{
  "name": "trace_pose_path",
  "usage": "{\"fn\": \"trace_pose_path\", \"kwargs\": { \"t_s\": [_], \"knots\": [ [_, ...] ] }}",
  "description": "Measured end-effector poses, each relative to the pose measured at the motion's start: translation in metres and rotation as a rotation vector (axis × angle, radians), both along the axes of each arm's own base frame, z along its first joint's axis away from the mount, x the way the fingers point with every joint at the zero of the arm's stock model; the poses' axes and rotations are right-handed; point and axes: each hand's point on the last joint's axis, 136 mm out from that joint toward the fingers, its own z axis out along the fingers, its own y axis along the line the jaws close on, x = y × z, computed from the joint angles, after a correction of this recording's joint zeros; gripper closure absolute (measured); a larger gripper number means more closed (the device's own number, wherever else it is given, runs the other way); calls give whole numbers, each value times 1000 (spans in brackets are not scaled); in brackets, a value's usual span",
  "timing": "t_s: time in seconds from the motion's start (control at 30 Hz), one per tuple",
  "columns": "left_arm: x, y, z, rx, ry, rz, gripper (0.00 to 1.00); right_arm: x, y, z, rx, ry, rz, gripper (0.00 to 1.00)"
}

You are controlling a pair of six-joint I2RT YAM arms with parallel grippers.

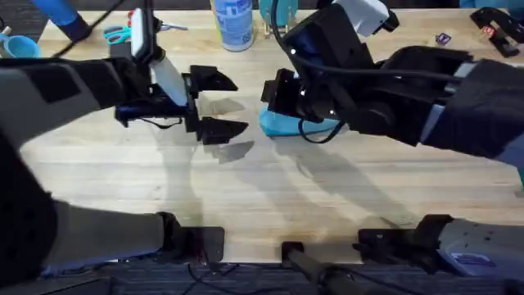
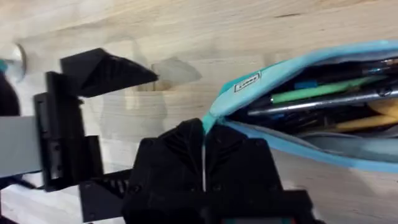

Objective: Unzip the bag, pick up the pens from the table one at a time and place them inside, then zip the bag closed.

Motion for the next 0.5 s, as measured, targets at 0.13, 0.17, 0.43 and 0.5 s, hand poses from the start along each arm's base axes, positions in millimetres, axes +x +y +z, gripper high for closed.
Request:
{"fn": "trace_pose_path", "kwargs": {
  "t_s": [0.13,0.17,0.43,0.5],
  "knots": [
    [1,-16,-7,-25,-13,-60,7,0,0,0,0,0,-1,971],
    [1,-20,-9,-29,-21,-76,7,0,0,0,0,0,-1,971],
    [-2,-54,-16,-38,-95,-201,6,0,0,0,0,0,-1,971],
    [-3,-60,-18,-39,-105,-221,5,0,0,0,0,0,-1,971]
  ]
}}
